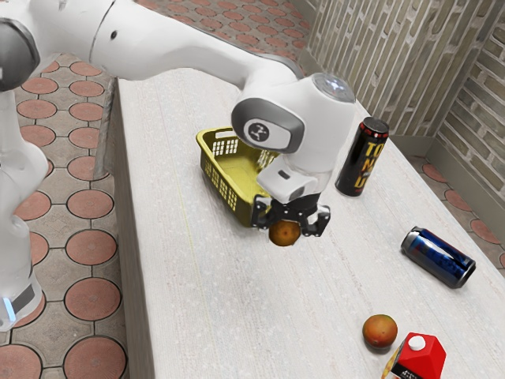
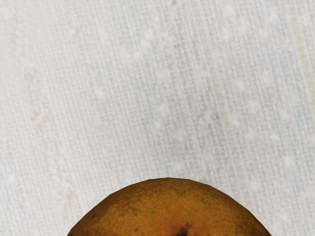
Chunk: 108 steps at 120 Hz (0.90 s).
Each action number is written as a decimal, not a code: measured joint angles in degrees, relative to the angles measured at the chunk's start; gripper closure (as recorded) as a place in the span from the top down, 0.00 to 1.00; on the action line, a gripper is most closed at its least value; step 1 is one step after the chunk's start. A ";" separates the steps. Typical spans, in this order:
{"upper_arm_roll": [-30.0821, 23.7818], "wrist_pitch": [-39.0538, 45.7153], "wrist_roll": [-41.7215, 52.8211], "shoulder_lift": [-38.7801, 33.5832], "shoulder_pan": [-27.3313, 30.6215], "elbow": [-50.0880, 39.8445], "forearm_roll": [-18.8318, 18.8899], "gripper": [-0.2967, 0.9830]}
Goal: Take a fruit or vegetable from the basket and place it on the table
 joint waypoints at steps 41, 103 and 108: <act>1.07 5.06 -1.34 9.14 1.52 0.19 0.03 0.46; 4.22 2.85 -2.86 -8.52 2.76 7.43 -0.24 0.75; 5.77 -0.74 -2.85 -9.55 3.90 11.50 -0.13 0.76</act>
